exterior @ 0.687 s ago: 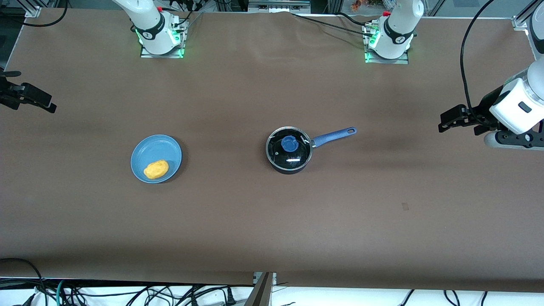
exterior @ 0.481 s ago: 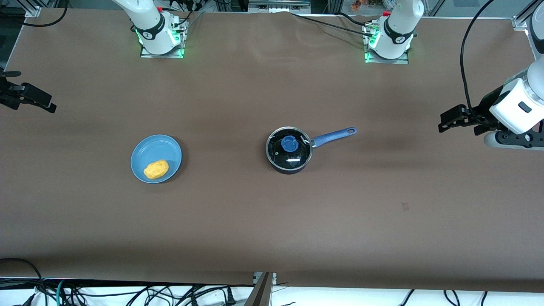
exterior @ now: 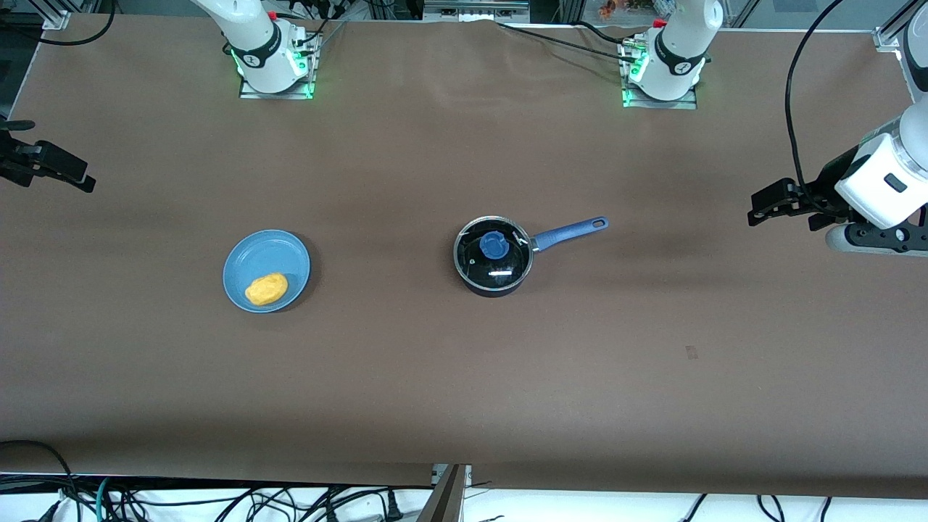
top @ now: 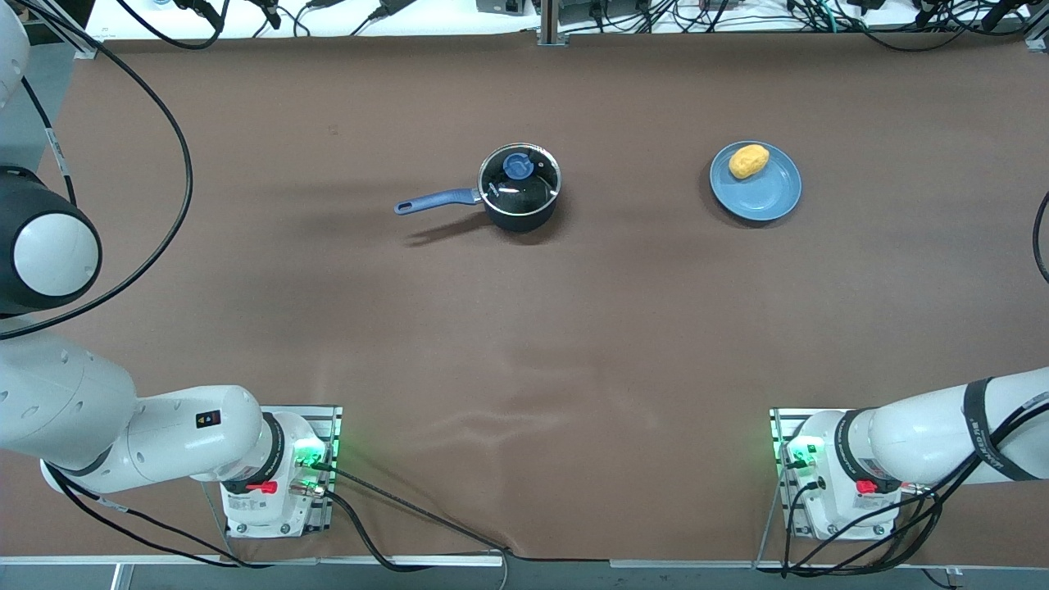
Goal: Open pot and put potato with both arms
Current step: 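Move the left gripper toward the glass lid on the saucepan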
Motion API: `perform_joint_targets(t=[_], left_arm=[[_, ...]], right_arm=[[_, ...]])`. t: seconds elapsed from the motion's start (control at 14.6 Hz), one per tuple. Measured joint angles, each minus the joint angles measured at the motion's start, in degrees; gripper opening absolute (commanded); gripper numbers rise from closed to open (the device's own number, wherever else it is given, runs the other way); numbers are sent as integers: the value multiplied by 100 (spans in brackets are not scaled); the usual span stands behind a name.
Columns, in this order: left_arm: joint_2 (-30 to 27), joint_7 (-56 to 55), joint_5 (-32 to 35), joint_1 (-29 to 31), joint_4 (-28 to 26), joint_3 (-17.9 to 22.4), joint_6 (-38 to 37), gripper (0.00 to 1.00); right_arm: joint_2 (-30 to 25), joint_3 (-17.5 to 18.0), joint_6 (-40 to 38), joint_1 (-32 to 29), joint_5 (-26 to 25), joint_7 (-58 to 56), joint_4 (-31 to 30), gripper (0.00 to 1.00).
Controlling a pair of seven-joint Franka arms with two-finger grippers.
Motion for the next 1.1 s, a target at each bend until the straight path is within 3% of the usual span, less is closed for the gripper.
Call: perform_joint_targets(t=[0.69,1.1], left_arm=[[89,-48,255,-9,-2,-11,167,100],[239,-1441,490,-562,-22,-113,204,100]], right_arm=[[-7,-7,2,0,4,0,0,100],[-8,-11,3,0,5,0,0,100]])
